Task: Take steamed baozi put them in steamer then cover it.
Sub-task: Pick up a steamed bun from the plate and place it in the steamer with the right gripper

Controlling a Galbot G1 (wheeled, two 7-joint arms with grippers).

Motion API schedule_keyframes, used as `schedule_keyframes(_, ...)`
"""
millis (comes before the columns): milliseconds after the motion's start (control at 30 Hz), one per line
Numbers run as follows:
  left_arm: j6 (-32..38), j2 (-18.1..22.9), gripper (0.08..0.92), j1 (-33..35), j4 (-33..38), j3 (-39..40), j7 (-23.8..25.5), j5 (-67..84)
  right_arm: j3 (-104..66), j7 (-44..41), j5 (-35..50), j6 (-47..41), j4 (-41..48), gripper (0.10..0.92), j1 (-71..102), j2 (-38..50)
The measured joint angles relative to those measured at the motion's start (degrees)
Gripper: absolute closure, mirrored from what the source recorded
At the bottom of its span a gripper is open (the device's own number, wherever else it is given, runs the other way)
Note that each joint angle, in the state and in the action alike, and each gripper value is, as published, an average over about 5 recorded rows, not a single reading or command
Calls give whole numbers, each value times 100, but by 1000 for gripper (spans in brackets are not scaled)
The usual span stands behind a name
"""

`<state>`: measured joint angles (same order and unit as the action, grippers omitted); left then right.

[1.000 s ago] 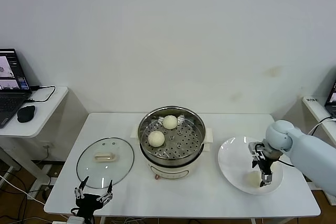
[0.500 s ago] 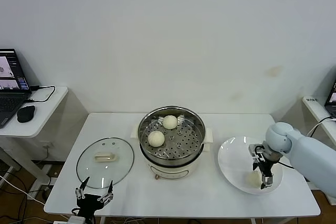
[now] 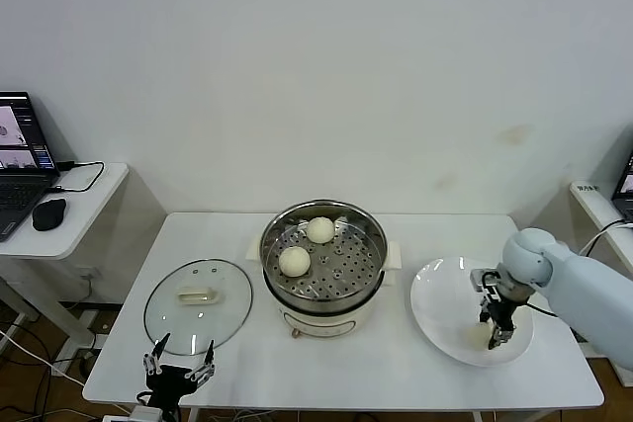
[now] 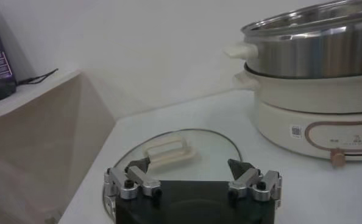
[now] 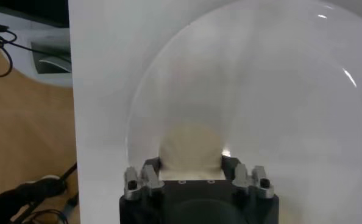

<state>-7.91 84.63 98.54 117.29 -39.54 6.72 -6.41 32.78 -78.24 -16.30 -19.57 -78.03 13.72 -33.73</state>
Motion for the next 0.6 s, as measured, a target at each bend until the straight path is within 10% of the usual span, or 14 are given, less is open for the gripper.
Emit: schedule_keyframes(600,101,24,177,-116,-38,100,-161,-146,716,-235,1377,217,195,482,-2194,-452)
